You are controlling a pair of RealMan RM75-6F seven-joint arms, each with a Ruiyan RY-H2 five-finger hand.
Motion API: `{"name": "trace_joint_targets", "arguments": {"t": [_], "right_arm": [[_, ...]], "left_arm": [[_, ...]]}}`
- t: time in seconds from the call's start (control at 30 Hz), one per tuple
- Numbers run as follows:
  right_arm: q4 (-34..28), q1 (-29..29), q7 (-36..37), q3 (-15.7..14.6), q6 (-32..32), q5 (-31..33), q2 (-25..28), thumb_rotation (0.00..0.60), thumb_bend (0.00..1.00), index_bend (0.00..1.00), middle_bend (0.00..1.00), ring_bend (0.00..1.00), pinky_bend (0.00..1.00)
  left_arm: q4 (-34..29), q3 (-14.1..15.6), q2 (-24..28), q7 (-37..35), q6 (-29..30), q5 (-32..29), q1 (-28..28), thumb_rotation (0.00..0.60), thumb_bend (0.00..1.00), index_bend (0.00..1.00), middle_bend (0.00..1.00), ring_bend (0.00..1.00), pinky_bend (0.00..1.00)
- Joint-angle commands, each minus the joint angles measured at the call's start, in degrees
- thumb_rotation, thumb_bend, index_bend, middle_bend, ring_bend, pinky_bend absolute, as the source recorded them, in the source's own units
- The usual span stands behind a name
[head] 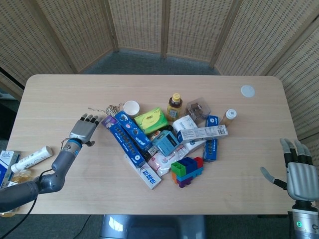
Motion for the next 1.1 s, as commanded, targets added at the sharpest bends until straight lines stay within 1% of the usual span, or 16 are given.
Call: {"name": "trace_joint_targets", "arguments": {"t": [0.03, 0.13, 0.23, 0.33, 0.43, 0.47, 0.57, 0.67, 0.73, 0.8, 0.93, 1.1], "right_arm": [[-0.06, -0.02, -0.1, -0.01, 0.06, -0.23, -0.06, 0.0, 0.19, 0.0, 0.13, 0.0, 0.0], [-0.11, 0.0, -0.15, 0.08, 0.06, -0.3, -0.12, 0.0, 0.2, 0.0, 0.13, 0.0, 0.0], [-0.04, 0.02, -0.04, 0.19, 0.07, -0.4, -0.17, 0.0, 0.19, 0.0, 0.13, 0.0, 0.0], [0.09, 0.07, 0.14, 0.32, 0.1, -0.54, -0.3, 0.0, 0.2, 0.0, 0.13, 0.0, 0.0], [0.24, 0.13, 0.32, 0.49, 0.07, -0.52, -0.4, 0.0, 0.2, 0.0, 0.13, 0.0, 0.0], [0.31, 0.19, 0.38, 0.57, 0.03, -0.51, -0.47, 0.0, 0.2, 0.0, 0.13, 0.0, 0.0], [0.43, 0.57, 0.44, 0.76, -0.45, -0.52, -0.76, 0.0, 0.19, 0.0, 0.13, 0.0, 0.0], [0.49, 1.21, 0.25, 0.86, -1.25, -0.7, -1.28, 0.0, 0.2, 0.0, 0.13, 0.0, 0.0], [0.53, 1.56, 0.06, 0.89, -1.64, -0.84, -1.64, 0.0, 0.2, 0.0, 0.13, 0.0, 0.0], [0.51, 1.79, -0.07, 0.96, -1.83, -0.9, -1.99, 0.0, 0.2, 0.0, 0.13, 0.0, 0.0], [0.46, 1.65, -0.17, 0.9, -1.57, -0.9, -2.21, 0.0, 0.19, 0.0, 0.13, 0.0, 0.0], [-0.06, 0.59, 0.0, 0.68, -0.31, -0.78, -1.39, 0.0, 0.2, 0.0, 0.13, 0.0, 0.0]], "left_arm": [[0.82, 0.94, -0.89, 0.77, -0.59, -1.42, -0.88, 0.6, 0.33, 0.0, 0.0, 0.0, 0.0], [0.43, 1.59, -0.73, 0.7, -0.48, -1.9, -1.02, 0.6, 0.33, 0.0, 0.0, 0.0, 0.0], [-1.86, 2.48, 0.72, 0.19, 0.28, -1.27, -0.56, 0.6, 0.33, 0.0, 0.0, 0.0, 0.0], [-7.54, 3.63, 4.18, -1.1, 1.95, 1.31, 0.85, 0.6, 0.33, 0.0, 0.0, 0.0, 0.0], [-15.87, 5.69, 9.37, -2.45, 4.97, 5.61, 3.35, 0.6, 0.33, 0.0, 0.0, 0.0, 0.0], [-19.35, 6.64, 11.69, -3.05, 6.2, 7.29, 4.49, 0.6, 0.33, 0.0, 0.0, 0.01, 0.0], [-26.8, 8.2, 17.19, -5.95, 8.82, 11.0, 7.33, 0.6, 0.33, 0.0, 0.04, 0.07, 0.0], [-29.86, 8.57, 20.4, -9.1, 12.71, 16.32, 9.95, 0.6, 0.33, 0.0, 0.05, 0.07, 0.0], [-29.78, 8.44, 21.07, -10.32, 14.81, 18.75, 11.02, 0.6, 0.33, 0.0, 0.03, 0.03, 0.0], [-28.5, 7.94, 20.91, -11.33, 15.37, 19.25, 11.4, 0.6, 0.33, 0.0, 0.0, 0.0, 0.0], [-23.69, 6.39, 18.31, -12.65, 12.03, 16.57, 10.02, 0.6, 0.33, 0.0, 0.0, 0.0, 0.0], [-16.4, 4.86, 12.98, -11.47, 8.09, 12.81, 7.36, 0.6, 0.33, 0.0, 0.0, 0.0, 0.0]]}}
